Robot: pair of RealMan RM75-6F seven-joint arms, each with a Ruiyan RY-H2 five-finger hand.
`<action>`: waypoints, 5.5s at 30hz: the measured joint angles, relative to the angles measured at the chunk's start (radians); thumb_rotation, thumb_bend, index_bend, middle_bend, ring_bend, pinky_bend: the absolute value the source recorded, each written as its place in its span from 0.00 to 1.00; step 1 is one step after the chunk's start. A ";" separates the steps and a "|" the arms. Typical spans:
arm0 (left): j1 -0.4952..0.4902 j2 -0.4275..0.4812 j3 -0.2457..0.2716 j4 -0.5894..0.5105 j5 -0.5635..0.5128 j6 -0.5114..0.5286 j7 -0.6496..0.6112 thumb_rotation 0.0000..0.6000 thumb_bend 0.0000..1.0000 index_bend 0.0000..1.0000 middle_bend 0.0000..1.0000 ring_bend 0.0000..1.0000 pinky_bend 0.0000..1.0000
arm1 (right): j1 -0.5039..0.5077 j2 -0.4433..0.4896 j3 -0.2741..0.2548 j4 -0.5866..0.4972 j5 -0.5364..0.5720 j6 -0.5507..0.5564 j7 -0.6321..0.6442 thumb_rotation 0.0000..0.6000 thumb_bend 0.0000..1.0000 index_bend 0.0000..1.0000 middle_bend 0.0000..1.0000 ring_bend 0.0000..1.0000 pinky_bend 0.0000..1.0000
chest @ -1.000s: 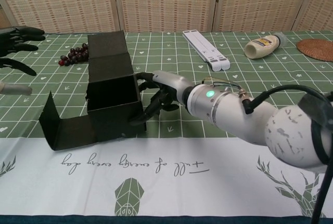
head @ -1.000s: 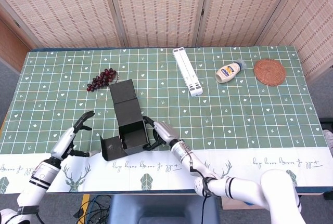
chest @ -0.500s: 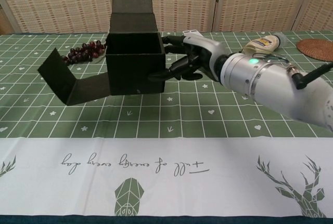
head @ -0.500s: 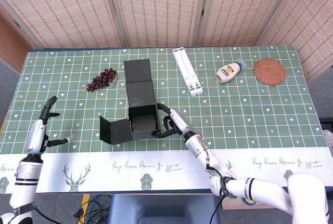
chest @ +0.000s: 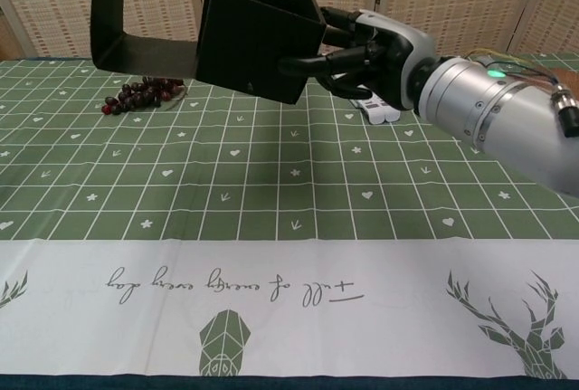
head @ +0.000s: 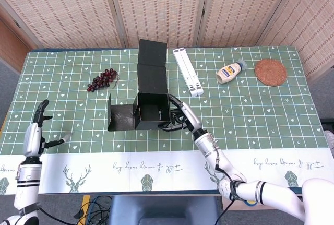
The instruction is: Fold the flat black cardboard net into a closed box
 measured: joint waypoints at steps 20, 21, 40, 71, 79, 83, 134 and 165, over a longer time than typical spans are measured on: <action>-0.114 -0.206 -0.042 -0.010 0.126 0.020 0.048 1.00 0.00 0.00 0.05 0.00 0.26 | 0.023 -0.059 -0.054 0.043 -0.020 0.021 -0.014 1.00 0.20 0.21 0.36 0.77 1.00; -0.114 -0.203 -0.042 -0.017 0.129 0.021 0.046 1.00 0.00 0.00 0.05 0.00 0.26 | 0.024 -0.060 -0.055 0.046 -0.020 0.021 -0.020 1.00 0.20 0.21 0.36 0.77 1.00; -0.136 -0.210 0.012 0.056 0.227 0.017 0.090 1.00 0.00 0.12 0.05 0.08 0.34 | 0.085 -0.127 -0.093 0.116 0.044 -0.056 -0.212 1.00 0.20 0.21 0.36 0.77 1.00; -0.222 -0.452 0.124 0.614 0.405 0.100 0.097 1.00 0.00 0.28 0.25 0.53 0.57 | 0.109 -0.203 -0.112 0.252 0.051 -0.125 -0.253 1.00 0.20 0.21 0.36 0.77 1.00; -0.212 -0.497 0.115 0.676 0.383 0.148 0.139 1.00 0.00 0.29 0.25 0.53 0.55 | 0.110 -0.197 -0.118 0.261 0.027 -0.134 -0.237 1.00 0.20 0.21 0.36 0.77 1.00; -0.202 -0.497 0.119 0.674 0.375 0.161 0.153 1.00 0.00 0.32 0.25 0.53 0.55 | 0.110 -0.197 -0.119 0.265 0.024 -0.137 -0.232 1.00 0.20 0.21 0.36 0.77 1.00; -0.238 -0.430 0.263 0.627 0.478 0.152 0.176 1.00 0.00 0.53 0.42 0.56 0.55 | 0.091 -0.256 -0.253 0.446 -0.186 -0.033 -0.069 1.00 0.20 0.21 0.32 0.77 1.00; -0.284 -0.412 0.286 0.572 0.525 0.071 0.319 1.00 0.00 0.57 0.43 0.56 0.54 | 0.093 -0.260 -0.262 0.444 -0.190 -0.032 -0.070 1.00 0.20 0.21 0.32 0.77 1.00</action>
